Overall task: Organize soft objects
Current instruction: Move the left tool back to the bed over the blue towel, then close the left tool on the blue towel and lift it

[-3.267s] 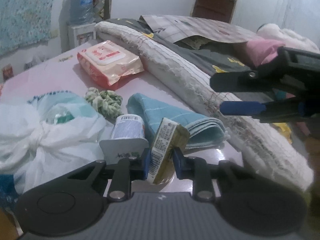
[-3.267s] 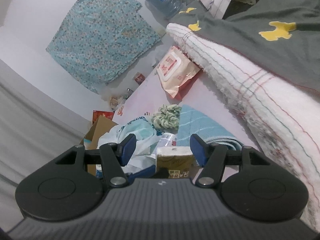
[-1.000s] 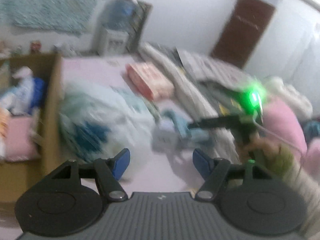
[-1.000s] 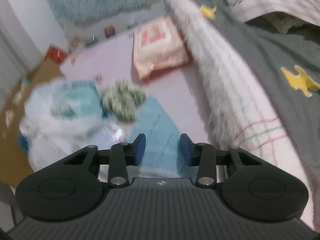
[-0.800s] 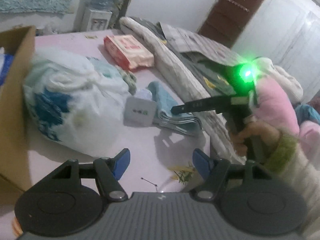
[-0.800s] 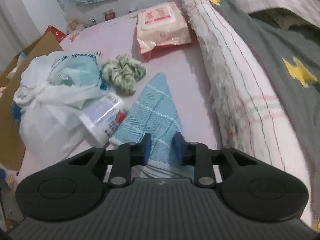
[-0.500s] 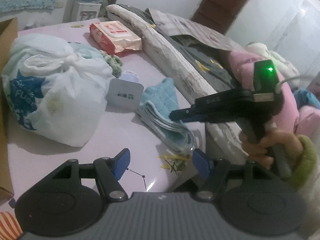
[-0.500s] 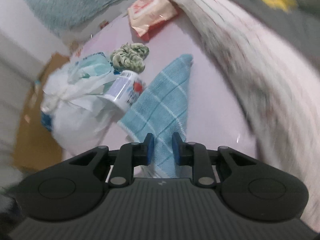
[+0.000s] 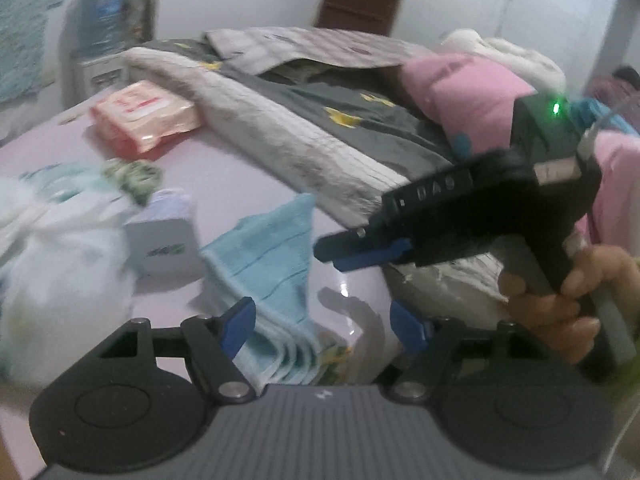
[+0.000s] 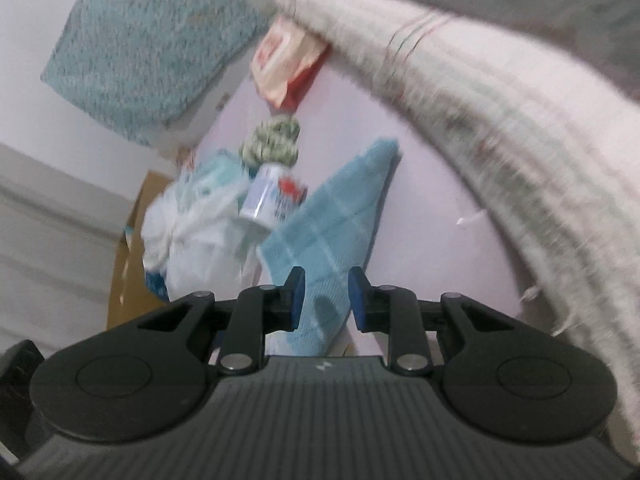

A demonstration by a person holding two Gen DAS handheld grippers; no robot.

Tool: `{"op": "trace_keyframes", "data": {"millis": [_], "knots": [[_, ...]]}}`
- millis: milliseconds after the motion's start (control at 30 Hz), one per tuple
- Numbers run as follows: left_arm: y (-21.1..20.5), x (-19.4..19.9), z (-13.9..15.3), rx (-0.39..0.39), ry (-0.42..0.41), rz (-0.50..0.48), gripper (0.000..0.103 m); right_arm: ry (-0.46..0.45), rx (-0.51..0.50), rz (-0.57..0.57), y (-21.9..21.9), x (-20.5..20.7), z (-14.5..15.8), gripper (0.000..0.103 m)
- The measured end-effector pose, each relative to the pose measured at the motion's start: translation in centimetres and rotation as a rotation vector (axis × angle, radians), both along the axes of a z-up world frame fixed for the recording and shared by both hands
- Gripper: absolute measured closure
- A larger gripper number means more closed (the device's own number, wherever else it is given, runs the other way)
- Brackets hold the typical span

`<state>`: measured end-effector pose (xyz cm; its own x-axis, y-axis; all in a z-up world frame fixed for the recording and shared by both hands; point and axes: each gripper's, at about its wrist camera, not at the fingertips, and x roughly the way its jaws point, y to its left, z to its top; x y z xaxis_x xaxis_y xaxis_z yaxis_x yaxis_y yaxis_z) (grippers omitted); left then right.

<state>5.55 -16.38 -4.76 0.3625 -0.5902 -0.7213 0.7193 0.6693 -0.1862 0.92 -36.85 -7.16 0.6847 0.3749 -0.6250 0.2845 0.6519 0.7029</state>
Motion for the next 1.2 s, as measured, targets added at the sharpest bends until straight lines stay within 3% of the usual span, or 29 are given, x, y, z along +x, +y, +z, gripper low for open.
{"op": "trace_keyframes", "data": {"millis": [133,300,433,500,567,633,833,933,1067,1200], "knots": [[-2.5,1.3,-1.7,0.06,-0.027,-0.006,0.024,-0.035,0.009,-0.018,-1.2,-0.4,0.2,0.077],[-4.4,3.1,-4.2,0.193,-0.08,0.02,0.023,-0.063,0.046,-0.048,-2.4,-1.1,-0.3,0.074],[-4.0,4.4,-4.5,0.182,-0.053,0.068,0.024,-0.072,0.064,-0.054,-3.0,-1.6,-0.7,0.073],[-3.8,4.9,-4.4,0.175,-0.038,0.091,0.029,-0.071,0.076,-0.06,-3.0,-1.4,-1.1,0.072],[-3.7,5.2,-4.4,0.19,-0.048,0.117,0.049,-0.073,0.084,-0.062,-3.1,-1.2,-1.2,0.072],[-3.4,5.4,-4.3,0.188,-0.043,0.125,0.054,-0.08,0.086,-0.063,-3.1,-1.1,-1.1,0.072],[-1.7,6.8,-3.6,0.115,0.065,0.159,0.082,-0.126,0.076,-0.069,-3.3,-0.6,0.2,0.072],[-1.1,6.9,-3.6,0.093,0.082,0.162,0.081,-0.151,0.07,-0.073,-3.2,-0.6,1.1,0.072],[-1.8,5.7,-3.7,0.134,0.023,0.108,0.06,-0.169,0.065,-0.078,-3.1,-1.1,1.8,0.071],[-2.7,4.8,-3.9,0.181,-0.03,0.064,0.052,-0.163,0.069,-0.087,-3.0,-1.8,1.6,0.07]]}}
